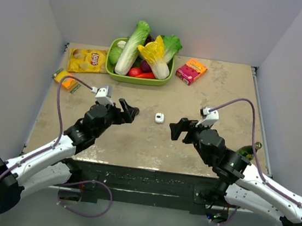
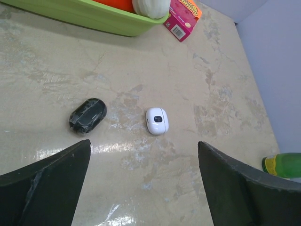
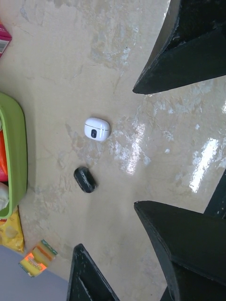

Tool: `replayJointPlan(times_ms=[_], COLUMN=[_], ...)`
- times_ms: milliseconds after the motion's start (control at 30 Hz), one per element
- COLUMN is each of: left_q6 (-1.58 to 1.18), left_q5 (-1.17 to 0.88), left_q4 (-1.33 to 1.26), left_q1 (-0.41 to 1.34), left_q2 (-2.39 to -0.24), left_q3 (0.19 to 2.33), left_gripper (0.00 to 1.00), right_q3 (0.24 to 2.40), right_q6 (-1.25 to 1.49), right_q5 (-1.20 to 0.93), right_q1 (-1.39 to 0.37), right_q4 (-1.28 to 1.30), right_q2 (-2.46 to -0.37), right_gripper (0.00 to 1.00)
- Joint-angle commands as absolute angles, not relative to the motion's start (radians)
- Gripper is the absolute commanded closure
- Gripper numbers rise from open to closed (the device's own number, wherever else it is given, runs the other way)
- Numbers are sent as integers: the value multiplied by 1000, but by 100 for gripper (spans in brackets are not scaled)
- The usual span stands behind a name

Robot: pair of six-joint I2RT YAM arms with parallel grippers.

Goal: Insert the wireless bluetooth earbuds into the charging case
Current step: Reset both arms

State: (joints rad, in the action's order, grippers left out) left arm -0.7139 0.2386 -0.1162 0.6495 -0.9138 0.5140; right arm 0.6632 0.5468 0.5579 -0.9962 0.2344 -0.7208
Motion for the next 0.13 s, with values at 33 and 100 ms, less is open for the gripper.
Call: replayJointPlan(times_ms=[33, 100], left_q6=[-684, -677], left_q5=[236, 250], left_q4=[-100, -42], left_q1=[650, 652], left_q2=[-874, -881], left_q3=[534, 564], left_gripper=[0, 0], right_q3=[681, 698], right_q6=[569, 561], right_q5=[624, 627], right_q1=[-997, -999], right_q4=[218, 232], right_q2=[-765, -790], right_gripper=[2, 2])
